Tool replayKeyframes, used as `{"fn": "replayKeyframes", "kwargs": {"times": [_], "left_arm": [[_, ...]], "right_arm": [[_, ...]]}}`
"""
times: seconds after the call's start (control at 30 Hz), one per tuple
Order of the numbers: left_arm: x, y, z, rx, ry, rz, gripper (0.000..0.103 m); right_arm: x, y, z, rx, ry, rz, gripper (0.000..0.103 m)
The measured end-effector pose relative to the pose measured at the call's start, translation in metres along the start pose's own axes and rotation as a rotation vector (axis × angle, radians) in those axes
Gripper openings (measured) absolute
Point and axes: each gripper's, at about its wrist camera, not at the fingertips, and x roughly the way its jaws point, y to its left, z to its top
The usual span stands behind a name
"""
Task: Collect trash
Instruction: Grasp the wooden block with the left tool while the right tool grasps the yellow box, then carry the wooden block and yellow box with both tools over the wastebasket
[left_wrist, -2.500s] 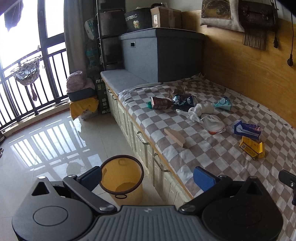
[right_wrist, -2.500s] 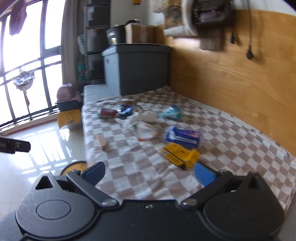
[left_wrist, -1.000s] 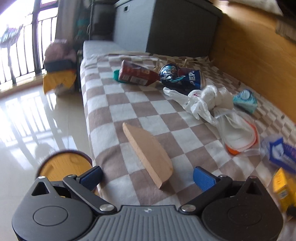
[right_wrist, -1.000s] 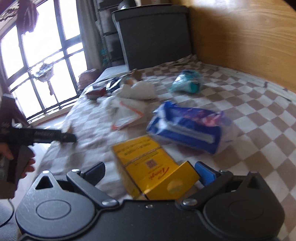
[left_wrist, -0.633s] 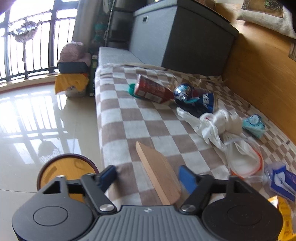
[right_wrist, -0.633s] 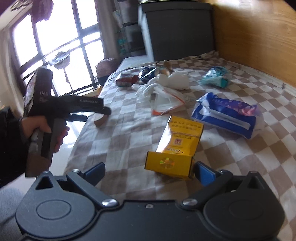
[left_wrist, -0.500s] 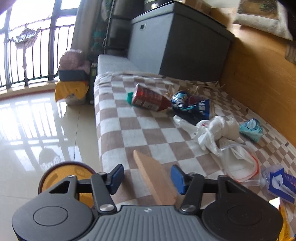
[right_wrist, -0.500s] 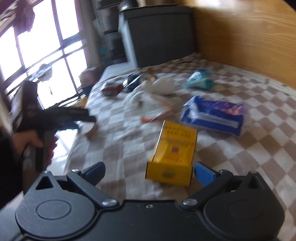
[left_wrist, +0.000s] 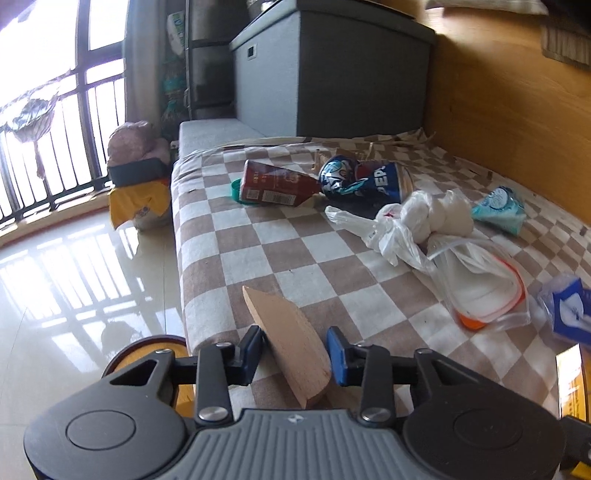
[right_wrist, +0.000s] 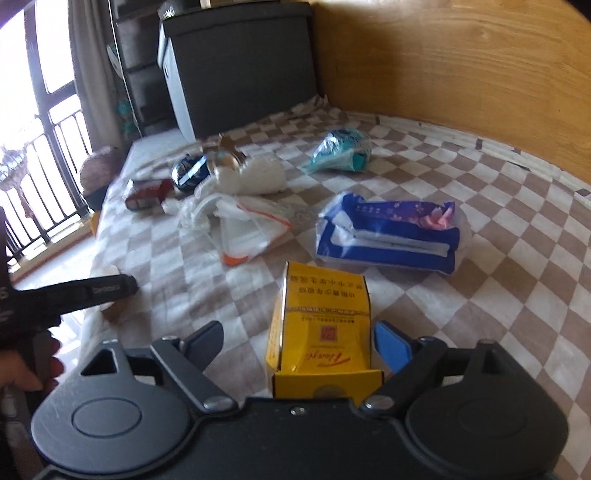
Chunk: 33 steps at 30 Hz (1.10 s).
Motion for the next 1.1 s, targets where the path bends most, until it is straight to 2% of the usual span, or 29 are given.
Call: {"fn": "replayKeyframes", "kwargs": {"times": [0.13, 0.23, 0.5, 0.67, 1.1], "left_arm": [[-0.001, 0.004, 0.001, 0.038, 0.004, -0.040, 0.032], [-0.005, 0.010, 0.002, 0.043, 0.016, -0.072, 0.027], [-0.028, 0.037, -0.001, 0.012, 0.012, -0.124, 0.027], [-0.045, 0.064, -0.001, -0.005, -0.005, -0.116, 0.027], [-0.076, 0.170, 0.003, -0.081, -0.032, -0.037, 0.027]], "right_arm": [[0.006, -0.004, -0.002, 0.038, 0.058, -0.037, 0.066], [0.003, -0.008, -0.002, 0.052, 0.055, -0.020, 0.062], [-0.007, 0.001, -0.005, 0.025, 0.048, -0.029, 0.057], [-0.012, 0.017, -0.002, 0.012, 0.037, -0.020, 0.057], [-0.008, 0.118, 0.014, -0.103, 0.006, 0.066, 0.057]]}}
